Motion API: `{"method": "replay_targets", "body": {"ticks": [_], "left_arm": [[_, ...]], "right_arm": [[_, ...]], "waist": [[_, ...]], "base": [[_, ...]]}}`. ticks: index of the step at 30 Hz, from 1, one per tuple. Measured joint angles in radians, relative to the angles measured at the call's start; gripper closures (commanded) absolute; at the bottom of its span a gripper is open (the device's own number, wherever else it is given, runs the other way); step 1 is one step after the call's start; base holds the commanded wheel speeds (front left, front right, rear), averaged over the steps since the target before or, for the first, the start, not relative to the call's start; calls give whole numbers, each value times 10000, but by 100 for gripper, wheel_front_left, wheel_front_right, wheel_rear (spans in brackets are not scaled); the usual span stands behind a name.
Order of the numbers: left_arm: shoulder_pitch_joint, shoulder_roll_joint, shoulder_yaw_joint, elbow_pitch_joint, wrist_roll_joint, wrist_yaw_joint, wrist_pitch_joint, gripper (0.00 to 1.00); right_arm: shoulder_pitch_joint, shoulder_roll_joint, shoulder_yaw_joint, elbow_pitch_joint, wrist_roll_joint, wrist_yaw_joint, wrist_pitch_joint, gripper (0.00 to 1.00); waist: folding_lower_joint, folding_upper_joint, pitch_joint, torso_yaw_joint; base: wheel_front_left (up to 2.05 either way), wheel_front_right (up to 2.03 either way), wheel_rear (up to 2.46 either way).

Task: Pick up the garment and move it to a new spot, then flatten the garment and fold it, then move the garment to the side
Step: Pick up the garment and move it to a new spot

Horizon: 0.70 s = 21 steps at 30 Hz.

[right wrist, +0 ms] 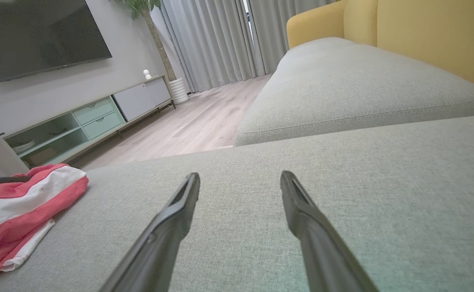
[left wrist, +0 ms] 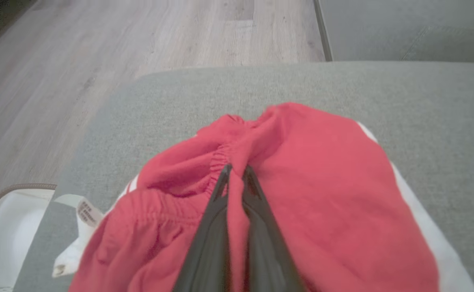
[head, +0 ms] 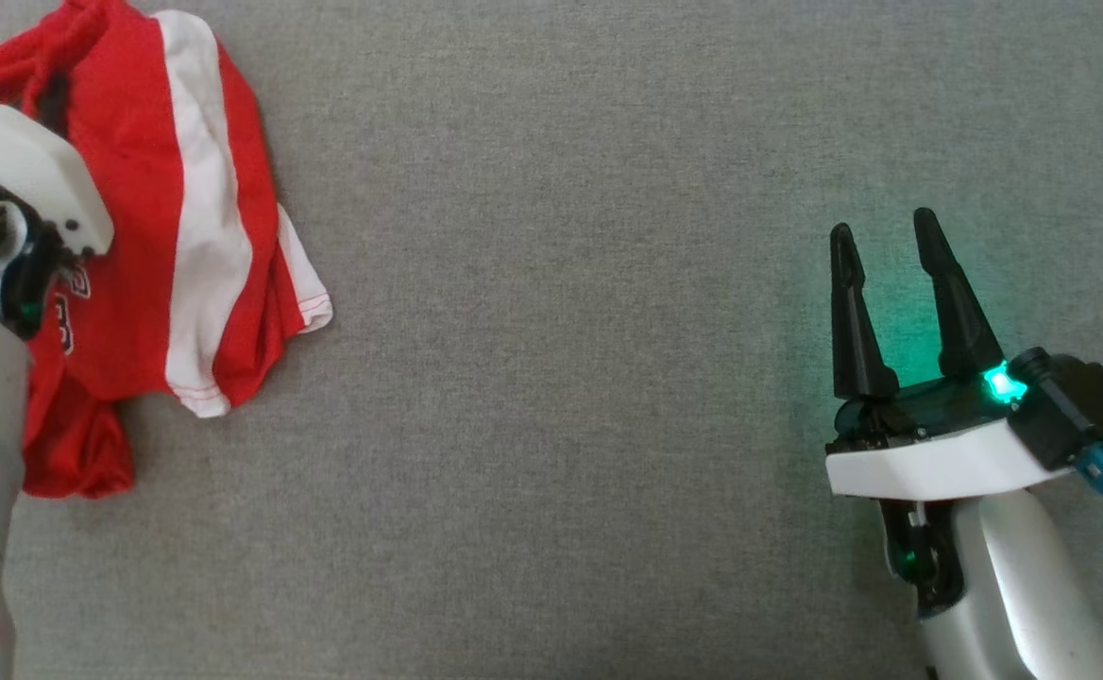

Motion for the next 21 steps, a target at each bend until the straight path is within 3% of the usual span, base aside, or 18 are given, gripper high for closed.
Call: {"method": "replay_targets", "body": {"ticks": [6, 13, 21], "left_arm": [[-472, -2, 19, 63, -65, 0, -1484, 100], [-976, -77, -98, -1016, -165, 0, -3496, 100], [-980, -357, -809, -3055, -384, 0, -3655, 100]], "right_arm": [[-3, 0, 10, 140, 48, 0, 0, 0], [13, 0, 105, 366, 418, 0, -2, 0], [243, 0, 115, 602, 853, 0, -2, 0]], "waist": [[-1, 0, -319, -6], [-2, 0, -1080, -111], [-3, 1, -1967, -440]], "base": [[0, 0, 0], [0, 0, 0], [0, 0, 0]]}}
